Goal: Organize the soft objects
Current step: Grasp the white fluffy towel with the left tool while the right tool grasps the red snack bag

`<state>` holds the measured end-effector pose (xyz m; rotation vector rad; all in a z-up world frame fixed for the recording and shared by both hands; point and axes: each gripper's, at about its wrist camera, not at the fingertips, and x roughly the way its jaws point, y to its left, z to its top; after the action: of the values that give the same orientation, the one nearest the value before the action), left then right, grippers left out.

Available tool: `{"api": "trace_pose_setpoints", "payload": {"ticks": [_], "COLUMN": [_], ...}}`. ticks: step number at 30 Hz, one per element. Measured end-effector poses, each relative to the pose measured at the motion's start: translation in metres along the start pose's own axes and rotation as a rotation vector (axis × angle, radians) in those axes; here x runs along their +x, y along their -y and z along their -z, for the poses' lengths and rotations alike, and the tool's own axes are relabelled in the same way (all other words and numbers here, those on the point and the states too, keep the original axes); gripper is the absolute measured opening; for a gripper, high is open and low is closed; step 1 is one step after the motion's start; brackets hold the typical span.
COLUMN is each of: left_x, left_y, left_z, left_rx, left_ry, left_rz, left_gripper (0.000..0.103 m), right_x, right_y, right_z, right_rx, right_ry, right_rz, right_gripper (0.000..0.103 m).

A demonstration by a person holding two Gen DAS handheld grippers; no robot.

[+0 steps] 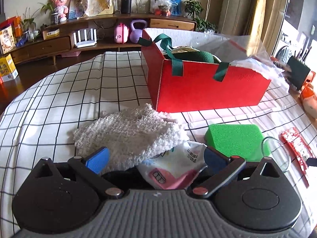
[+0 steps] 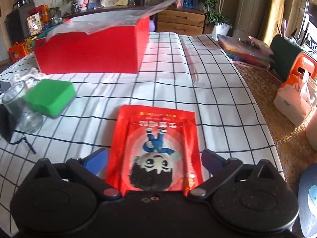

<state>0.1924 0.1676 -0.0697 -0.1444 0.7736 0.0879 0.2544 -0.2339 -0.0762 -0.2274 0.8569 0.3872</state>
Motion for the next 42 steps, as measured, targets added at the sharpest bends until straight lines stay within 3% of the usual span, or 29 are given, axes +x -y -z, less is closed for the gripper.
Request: {"api": "trace_pose_setpoints", "payload": {"ticks": [7, 13, 19, 27, 32, 40, 41, 42], "left_x": [0.014, 0.024, 0.028, 0.031, 0.031, 0.029, 0.028, 0.027], "left_y": [-0.003, -0.014, -0.016, -0.013, -0.019, -0.023, -0.023, -0.023], "left_z": [-0.006, -0.009, -0.011, -0.012, -0.014, -0.015, -0.015, -0.015], "left_rx": [0.013, -0.013, -0.028, -0.008, -0.011, -0.022, -0.022, -0.024], "left_ry": [-0.001, -0.013, -0.015, -0.015, -0.017, -0.009, -0.009, -0.007], "left_rz": [-0.028, -0.047, -0.025, -0.038, -0.057, -0.073, -0.072, -0.07], "left_gripper": [0.102, 0.089, 0.061, 0.032, 0.017, 0.012, 0.012, 0.012], "right_x": [0.009, 0.019, 0.028, 0.027, 0.021, 0.014, 0.011, 0.009], "right_y": [0.011, 0.016, 0.014, -0.001, -0.005, -0.013, -0.012, -0.007], "right_z": [-0.001, -0.002, -0.004, -0.003, -0.005, -0.004, -0.005, -0.008], "right_rx": [0.014, 0.04, 0.039, 0.004, -0.008, -0.051, -0.039, -0.007], "right_ry": [-0.022, -0.043, -0.074, -0.069, -0.057, -0.035, -0.017, -0.011], "right_rz": [0.007, -0.009, -0.032, -0.03, -0.027, -0.006, 0.005, -0.005], "right_gripper": [0.101, 0.103, 0.103, 0.1, 0.083, 0.073, 0.047, 0.041]}}
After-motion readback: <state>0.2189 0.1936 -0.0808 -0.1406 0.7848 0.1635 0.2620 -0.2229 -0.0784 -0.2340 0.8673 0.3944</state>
